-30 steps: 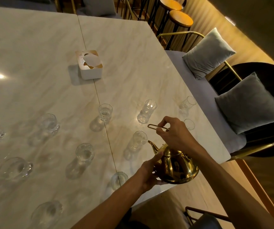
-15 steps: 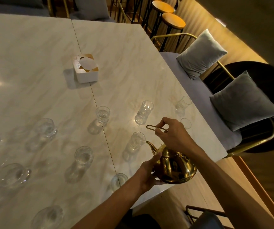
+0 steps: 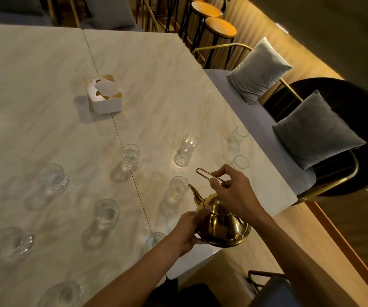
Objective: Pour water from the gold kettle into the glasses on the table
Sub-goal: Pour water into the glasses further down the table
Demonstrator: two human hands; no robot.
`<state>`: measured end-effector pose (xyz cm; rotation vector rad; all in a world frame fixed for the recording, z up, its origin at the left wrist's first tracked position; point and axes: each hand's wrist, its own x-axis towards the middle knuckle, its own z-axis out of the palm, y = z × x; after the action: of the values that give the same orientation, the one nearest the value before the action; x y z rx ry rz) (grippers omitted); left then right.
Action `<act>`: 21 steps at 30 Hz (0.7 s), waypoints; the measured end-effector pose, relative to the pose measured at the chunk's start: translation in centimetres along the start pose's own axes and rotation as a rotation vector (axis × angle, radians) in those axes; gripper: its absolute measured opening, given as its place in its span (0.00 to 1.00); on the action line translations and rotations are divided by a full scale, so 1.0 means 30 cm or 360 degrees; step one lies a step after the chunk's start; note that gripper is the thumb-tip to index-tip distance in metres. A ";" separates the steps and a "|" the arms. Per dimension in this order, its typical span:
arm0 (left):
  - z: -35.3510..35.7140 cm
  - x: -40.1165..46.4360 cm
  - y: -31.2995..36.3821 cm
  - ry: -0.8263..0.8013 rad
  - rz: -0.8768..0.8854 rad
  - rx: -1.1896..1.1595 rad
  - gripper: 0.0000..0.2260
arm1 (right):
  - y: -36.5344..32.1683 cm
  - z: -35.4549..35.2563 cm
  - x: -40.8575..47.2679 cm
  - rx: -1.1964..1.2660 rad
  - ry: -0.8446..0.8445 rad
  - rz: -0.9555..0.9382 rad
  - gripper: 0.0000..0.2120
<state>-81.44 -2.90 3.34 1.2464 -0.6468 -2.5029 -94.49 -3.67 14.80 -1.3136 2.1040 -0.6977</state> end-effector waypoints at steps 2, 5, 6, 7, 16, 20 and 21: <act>-0.003 0.007 -0.002 0.0032 0.0024 0.0025 0.29 | 0.017 -0.005 -0.012 0.0063 0.0029 -0.0006 0.05; 0.003 0.010 -0.007 0.0130 0.0066 -0.0027 0.33 | 0.036 -0.011 -0.034 0.0159 0.0066 -0.0005 0.05; 0.006 0.011 -0.009 0.0157 0.0085 -0.0029 0.34 | 0.042 -0.013 -0.040 0.0184 0.0084 -0.0013 0.05; 0.008 0.015 -0.012 0.0181 0.0103 -0.0023 0.35 | 0.048 -0.015 -0.047 0.0199 0.0107 -0.0026 0.05; 0.064 0.023 -0.030 0.0262 0.0338 0.0185 0.36 | 0.136 -0.065 -0.119 0.0407 0.0255 -0.0071 0.04; 0.129 0.039 -0.044 0.0262 0.0373 0.0193 0.40 | 0.190 -0.119 -0.141 0.0480 0.0306 -0.0059 0.04; 0.151 0.046 -0.051 0.0260 0.0378 0.0195 0.38 | 0.203 -0.136 -0.145 0.0485 0.0312 -0.0066 0.04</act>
<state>-85.96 -0.94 4.02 1.3140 -0.8625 -2.1726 -99.52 3.20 14.35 -1.1613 2.0215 -1.1555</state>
